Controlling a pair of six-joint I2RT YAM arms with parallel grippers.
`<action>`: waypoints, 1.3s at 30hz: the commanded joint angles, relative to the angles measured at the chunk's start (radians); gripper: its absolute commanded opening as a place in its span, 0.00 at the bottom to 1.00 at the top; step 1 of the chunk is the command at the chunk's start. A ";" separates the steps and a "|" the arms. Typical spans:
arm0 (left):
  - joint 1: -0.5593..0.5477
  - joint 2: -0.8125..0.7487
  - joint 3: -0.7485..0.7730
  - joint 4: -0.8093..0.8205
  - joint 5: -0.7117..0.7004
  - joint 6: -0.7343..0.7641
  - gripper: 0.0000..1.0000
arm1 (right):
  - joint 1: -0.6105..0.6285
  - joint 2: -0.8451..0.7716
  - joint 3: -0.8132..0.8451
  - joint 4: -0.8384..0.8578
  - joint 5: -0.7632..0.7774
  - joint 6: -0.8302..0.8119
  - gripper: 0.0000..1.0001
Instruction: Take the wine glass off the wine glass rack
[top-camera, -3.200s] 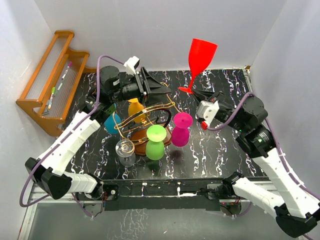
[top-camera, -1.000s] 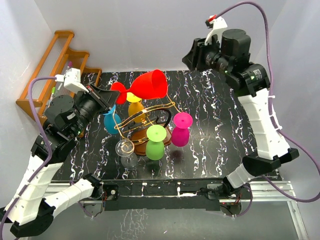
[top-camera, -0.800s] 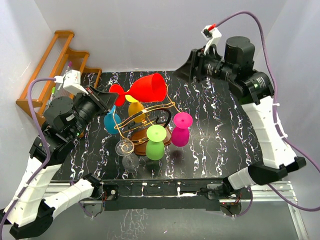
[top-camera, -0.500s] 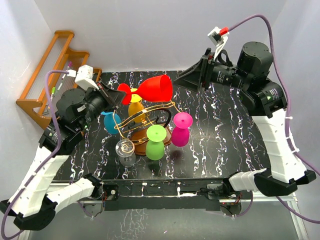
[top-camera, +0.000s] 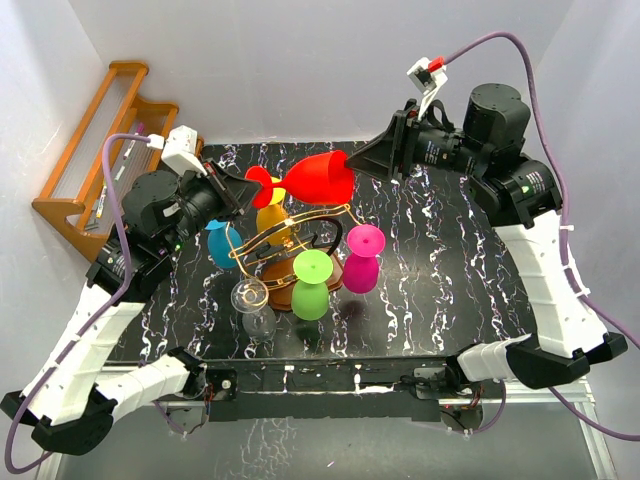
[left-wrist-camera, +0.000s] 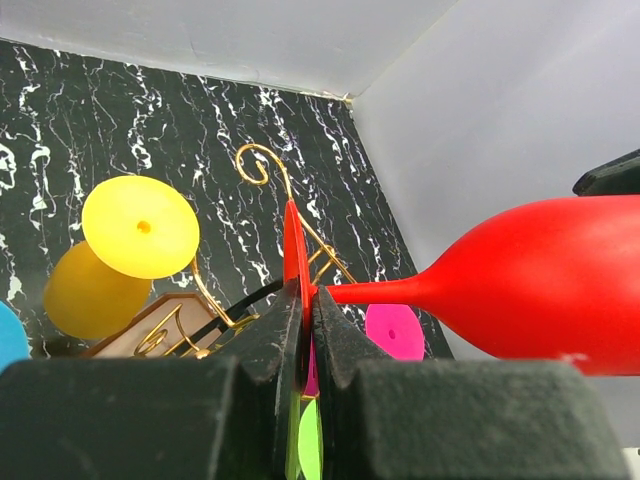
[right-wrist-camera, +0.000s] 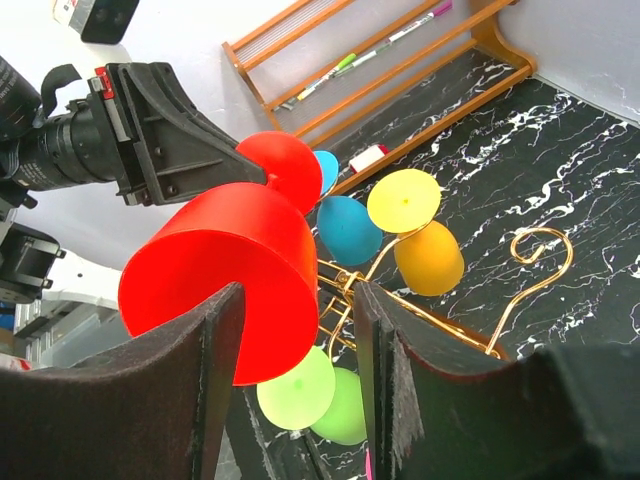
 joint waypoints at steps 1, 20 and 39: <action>0.000 -0.002 0.032 0.056 0.030 -0.012 0.00 | -0.003 0.004 -0.011 0.041 0.004 -0.014 0.49; 0.000 0.075 0.081 0.051 0.075 0.000 0.10 | 0.017 0.045 0.005 0.026 0.038 0.004 0.08; 0.000 -0.006 0.100 -0.120 -0.208 0.082 0.66 | -0.127 0.280 0.342 -0.151 0.759 -0.012 0.08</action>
